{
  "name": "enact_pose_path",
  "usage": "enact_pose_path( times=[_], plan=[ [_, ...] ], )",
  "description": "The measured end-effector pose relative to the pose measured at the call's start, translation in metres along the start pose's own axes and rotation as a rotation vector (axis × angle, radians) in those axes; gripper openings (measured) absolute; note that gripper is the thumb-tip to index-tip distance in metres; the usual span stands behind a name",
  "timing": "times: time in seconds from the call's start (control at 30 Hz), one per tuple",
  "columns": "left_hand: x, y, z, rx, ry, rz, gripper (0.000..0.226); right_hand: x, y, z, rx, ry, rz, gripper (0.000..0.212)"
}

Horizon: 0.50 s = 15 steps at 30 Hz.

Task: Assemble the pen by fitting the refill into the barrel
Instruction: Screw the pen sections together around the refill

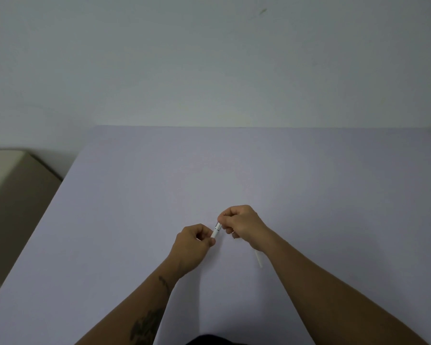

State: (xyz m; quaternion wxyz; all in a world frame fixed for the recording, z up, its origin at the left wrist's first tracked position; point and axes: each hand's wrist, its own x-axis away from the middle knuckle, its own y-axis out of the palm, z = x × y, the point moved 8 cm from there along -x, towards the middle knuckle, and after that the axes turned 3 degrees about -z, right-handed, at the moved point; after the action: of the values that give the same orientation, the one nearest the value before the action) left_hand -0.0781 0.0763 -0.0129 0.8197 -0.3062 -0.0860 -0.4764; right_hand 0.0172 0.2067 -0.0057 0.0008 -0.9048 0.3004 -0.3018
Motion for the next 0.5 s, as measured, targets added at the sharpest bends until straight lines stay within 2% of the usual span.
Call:
enact_pose_path(
  times=[0.1, 0.2, 0.27, 0.37, 0.43, 0.5],
  plan=[
    [-0.003, -0.002, -0.006, -0.005, -0.023, -0.006, 0.012, -0.009, -0.016, 0.001, 0.063, 0.005, 0.062, 0.010],
    [-0.006, -0.006, -0.013, -0.002, -0.047, 0.001, 0.012, -0.016, -0.038, 0.006, 0.404, 0.030, 0.195, 0.022],
    [-0.009, -0.009, -0.018, -0.009, -0.065, -0.002, 0.011, -0.018, -0.036, 0.009, 0.596, 0.061, 0.193, 0.026],
    [-0.011, -0.012, -0.025, -0.008, -0.089, -0.016, 0.009, -0.024, -0.020, 0.013, 0.770, 0.083, 0.154, 0.006],
    [-0.011, -0.015, -0.029, -0.007, -0.099, -0.027, 0.009, -0.029, -0.009, 0.017, 0.832, 0.084, 0.156, 0.016],
    [-0.011, -0.018, -0.031, -0.018, -0.100, -0.033, 0.010, -0.032, 0.000, 0.019, 0.889, 0.069, 0.181, 0.011]
  ],
)
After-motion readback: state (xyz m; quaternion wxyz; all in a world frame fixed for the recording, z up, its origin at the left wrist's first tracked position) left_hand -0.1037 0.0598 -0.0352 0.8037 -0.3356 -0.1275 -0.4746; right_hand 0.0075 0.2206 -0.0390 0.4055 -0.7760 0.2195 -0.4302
